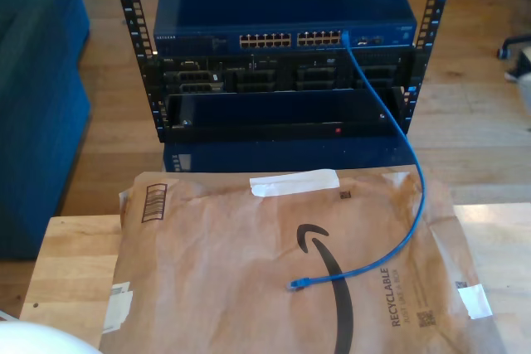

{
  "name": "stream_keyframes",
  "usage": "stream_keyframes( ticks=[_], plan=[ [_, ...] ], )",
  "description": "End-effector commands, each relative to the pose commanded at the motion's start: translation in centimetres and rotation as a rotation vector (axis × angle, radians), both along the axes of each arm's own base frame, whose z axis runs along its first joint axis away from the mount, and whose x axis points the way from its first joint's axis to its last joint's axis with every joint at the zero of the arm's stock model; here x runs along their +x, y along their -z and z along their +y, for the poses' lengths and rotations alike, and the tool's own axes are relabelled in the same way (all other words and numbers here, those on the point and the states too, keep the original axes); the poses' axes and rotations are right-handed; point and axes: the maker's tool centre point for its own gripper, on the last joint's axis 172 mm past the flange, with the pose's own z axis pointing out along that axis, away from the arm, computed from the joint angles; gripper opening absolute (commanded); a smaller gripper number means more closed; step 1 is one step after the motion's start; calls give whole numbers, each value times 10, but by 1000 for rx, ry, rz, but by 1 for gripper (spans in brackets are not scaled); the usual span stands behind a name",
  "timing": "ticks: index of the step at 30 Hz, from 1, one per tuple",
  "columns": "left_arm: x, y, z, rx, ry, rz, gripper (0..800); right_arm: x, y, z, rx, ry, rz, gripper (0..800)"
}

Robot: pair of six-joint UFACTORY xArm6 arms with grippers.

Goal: Grab the cable and plug it in

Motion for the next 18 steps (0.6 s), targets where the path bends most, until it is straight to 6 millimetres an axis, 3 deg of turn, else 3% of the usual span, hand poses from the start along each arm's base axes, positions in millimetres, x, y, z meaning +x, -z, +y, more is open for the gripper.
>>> stream_keyframes(
  ticks=[2,5,9,11,14,18],
  plan=[
    [0,0,0,-2,0,0,800,-21,11,-30,-19,16,93,797],
    [0,0,0,-2,0,0,800,-69,33,-76,-37,54,261,797],
    [0,0,0,0,0,0,800,-131,49,-108,-19,107,431,797],
    [0,0,0,-2,0,0,800,-177,56,-127,-2,156,535,797],
    [0,0,0,0,0,0,800,-238,67,-131,34,182,710,798],
    [0,0,0,-2,0,0,800,-289,63,-139,65,251,788,798]
  ],
)
